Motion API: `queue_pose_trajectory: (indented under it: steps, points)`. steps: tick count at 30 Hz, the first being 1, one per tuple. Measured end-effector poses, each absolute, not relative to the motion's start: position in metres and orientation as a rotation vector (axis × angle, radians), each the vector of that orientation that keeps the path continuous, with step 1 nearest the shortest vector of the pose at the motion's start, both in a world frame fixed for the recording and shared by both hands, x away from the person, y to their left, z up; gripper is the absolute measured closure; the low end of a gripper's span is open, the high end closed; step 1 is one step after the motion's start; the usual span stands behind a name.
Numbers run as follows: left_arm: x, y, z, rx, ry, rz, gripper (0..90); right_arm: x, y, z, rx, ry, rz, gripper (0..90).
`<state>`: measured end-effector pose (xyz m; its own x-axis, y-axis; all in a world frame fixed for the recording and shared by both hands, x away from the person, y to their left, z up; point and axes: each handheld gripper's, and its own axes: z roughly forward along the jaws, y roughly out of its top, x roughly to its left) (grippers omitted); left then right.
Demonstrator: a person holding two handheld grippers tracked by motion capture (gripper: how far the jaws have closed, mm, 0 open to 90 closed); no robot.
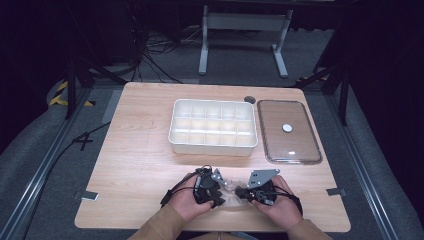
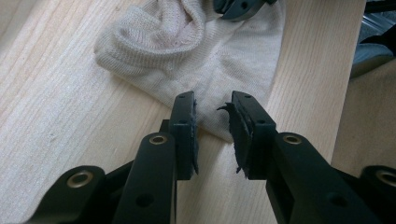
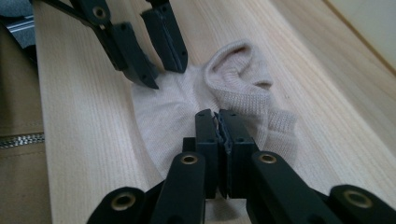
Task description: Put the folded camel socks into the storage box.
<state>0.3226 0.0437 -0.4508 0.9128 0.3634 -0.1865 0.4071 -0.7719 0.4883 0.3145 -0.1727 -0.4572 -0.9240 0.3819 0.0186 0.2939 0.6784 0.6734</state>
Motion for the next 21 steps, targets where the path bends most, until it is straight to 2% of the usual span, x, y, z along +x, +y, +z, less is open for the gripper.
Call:
queue_pose_trajectory:
  steps: [3,10,14,17,21]
  points:
    - [0.325,0.049,-0.448,2.528,0.569,-0.092,69.5,0.316,-0.173,-0.46,0.556,2.783,1.075,88.4]
    - [0.331,0.058,-0.449,2.523,0.617,-0.076,73.2,0.319,-0.178,-0.46,0.571,2.829,1.08,89.5]
    - [0.332,0.053,-0.453,2.564,0.583,-0.076,79.0,0.318,-0.181,-0.461,0.586,2.836,1.09,89.6]
    - [0.331,0.048,-0.455,2.584,0.556,-0.072,88.6,0.318,-0.183,-0.462,0.593,2.831,1.103,89.5]
    - [0.331,0.043,-0.454,2.593,0.539,-0.064,89.9,0.317,-0.183,-0.463,0.599,2.82,1.116,89.6]
